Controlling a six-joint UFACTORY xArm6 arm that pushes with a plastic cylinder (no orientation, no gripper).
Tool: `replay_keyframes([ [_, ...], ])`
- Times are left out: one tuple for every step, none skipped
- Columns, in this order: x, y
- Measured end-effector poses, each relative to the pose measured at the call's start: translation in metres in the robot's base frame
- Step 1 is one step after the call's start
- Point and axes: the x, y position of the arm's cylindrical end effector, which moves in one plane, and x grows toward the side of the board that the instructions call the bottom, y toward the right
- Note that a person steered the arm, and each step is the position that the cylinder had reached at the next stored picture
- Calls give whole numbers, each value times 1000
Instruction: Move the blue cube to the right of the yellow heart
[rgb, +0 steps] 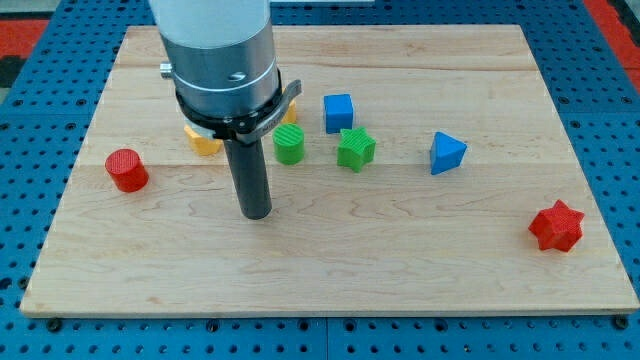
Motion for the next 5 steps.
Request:
replay_keyframes([
  [1,36],
  [-29,78],
  [-44,115],
  [-45,131],
  [-61,171],
])
